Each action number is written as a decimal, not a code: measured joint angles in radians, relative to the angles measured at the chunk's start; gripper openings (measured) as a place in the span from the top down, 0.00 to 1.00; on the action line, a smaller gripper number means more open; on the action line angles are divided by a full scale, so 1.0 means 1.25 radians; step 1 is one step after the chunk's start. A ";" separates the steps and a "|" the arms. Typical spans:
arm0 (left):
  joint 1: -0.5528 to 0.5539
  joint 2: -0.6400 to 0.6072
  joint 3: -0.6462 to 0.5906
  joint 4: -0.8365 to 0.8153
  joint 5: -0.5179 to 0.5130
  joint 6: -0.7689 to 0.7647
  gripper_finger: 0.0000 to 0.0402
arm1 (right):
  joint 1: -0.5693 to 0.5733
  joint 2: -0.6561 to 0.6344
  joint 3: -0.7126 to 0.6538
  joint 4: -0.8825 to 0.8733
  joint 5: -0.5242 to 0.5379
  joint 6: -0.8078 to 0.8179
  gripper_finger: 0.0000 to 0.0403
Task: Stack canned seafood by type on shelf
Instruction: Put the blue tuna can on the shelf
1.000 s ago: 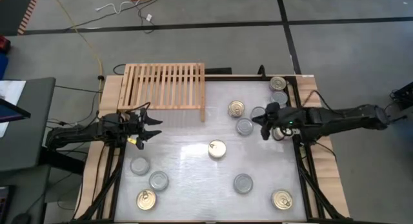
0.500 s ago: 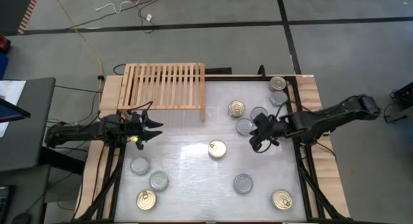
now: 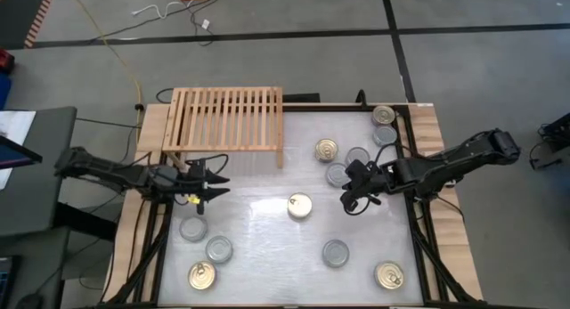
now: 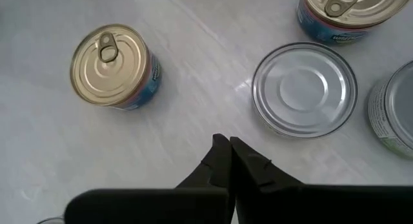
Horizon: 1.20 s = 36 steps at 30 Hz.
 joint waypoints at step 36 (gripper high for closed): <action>-0.084 0.963 0.595 -0.002 -0.115 -0.423 0.63 | 0.023 0.107 -0.001 0.165 0.064 0.110 0.91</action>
